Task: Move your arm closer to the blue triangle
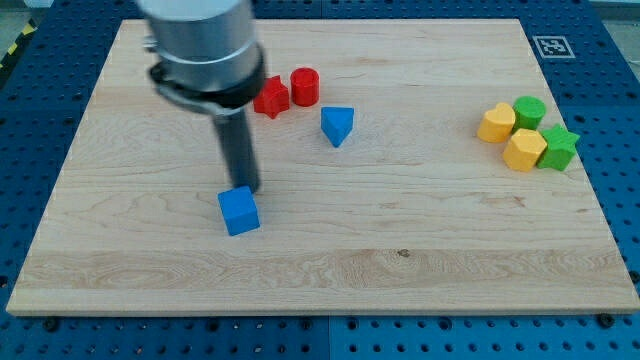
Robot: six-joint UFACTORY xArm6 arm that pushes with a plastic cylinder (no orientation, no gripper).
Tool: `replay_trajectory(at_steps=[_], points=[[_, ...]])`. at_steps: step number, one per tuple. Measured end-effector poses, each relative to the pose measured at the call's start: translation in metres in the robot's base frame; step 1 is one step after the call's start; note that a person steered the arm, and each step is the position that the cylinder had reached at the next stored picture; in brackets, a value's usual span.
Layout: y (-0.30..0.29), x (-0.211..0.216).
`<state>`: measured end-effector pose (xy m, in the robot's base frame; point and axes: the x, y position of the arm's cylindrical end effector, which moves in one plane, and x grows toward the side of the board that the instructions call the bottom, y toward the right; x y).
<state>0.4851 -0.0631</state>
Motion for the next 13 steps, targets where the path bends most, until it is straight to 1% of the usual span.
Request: replay_trajectory(at_steps=[2, 3, 4, 6, 7, 9, 10, 11, 12, 13], points=[[0.134, -0.004], [0.188, -0.008], [0.201, -0.028], [0.201, -0.033], [0.201, -0.049], [0.201, -0.054], [0.201, -0.062], [0.201, -0.082], [0.184, -0.086], [0.167, -0.080]])
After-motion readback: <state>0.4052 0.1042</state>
